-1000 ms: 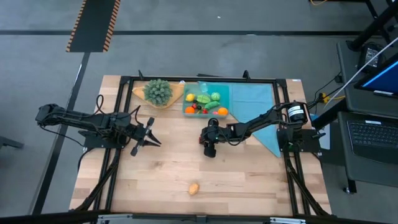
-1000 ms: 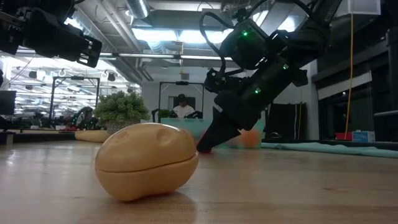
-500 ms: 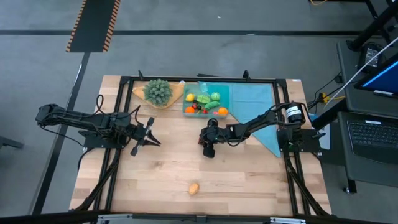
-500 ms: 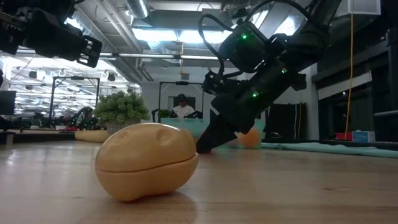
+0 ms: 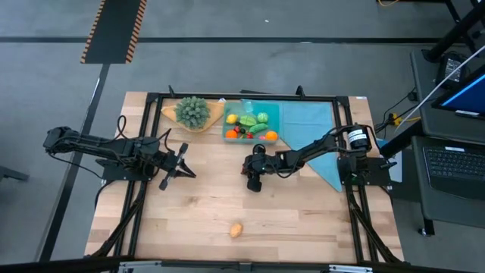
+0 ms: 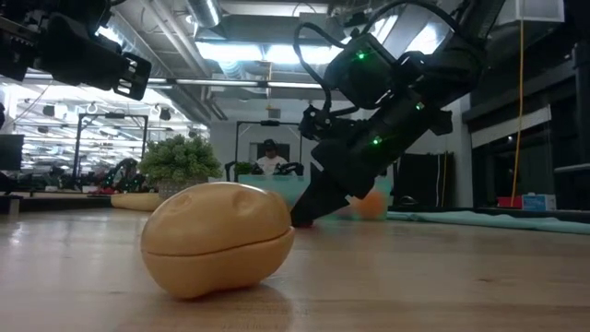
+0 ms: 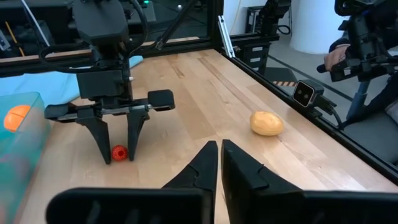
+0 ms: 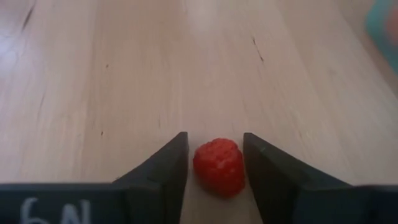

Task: Pick and placing Produce into tupperware
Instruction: Put the raspberry into the blue bin

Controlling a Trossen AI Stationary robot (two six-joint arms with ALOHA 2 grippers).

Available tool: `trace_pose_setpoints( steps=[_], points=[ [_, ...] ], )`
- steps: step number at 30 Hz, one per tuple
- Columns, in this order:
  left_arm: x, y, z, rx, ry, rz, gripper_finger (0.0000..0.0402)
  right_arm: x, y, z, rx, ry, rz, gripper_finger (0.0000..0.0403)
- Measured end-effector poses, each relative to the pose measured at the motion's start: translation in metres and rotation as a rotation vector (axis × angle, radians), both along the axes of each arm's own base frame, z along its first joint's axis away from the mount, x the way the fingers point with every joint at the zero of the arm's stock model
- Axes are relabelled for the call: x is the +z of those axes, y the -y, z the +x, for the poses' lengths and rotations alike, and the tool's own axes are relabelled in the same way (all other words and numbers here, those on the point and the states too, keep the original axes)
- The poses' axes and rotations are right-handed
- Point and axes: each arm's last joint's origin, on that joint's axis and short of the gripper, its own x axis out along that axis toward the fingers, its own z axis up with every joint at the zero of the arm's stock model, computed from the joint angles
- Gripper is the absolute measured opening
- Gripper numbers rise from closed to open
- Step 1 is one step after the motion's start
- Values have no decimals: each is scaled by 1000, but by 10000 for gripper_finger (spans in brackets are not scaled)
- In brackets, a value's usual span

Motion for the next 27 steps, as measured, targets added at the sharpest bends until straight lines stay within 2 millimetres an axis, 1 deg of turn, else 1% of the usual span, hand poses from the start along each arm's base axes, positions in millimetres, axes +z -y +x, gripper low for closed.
trace_pose_setpoints(
  steps=[4, 8, 15, 19, 22, 27],
  points=[
    [0, 0, 0, 0, 0, 0, 23, 0, 0, 0, 0, 0, 1, 130],
    [0, 0, 0, 0, 0, 0, 29, 0, 0, 0, 0, -1, 0, 111],
    [0, 0, 0, 0, 0, 0, 35, 0, 0, 0, 0, -1, 1, 109],
    [0, 0, 0, 0, 0, 0, 28, 4, 0, 0, 2, 7, 4, 104],
    [0, 0, 0, 0, 0, 0, 20, 12, 0, -3, 7, 10, 9, 103],
    [0, 0, 0, 0, 0, 0, 6, 41, 5, -7, -4, 58, 10, 105]
  ],
)
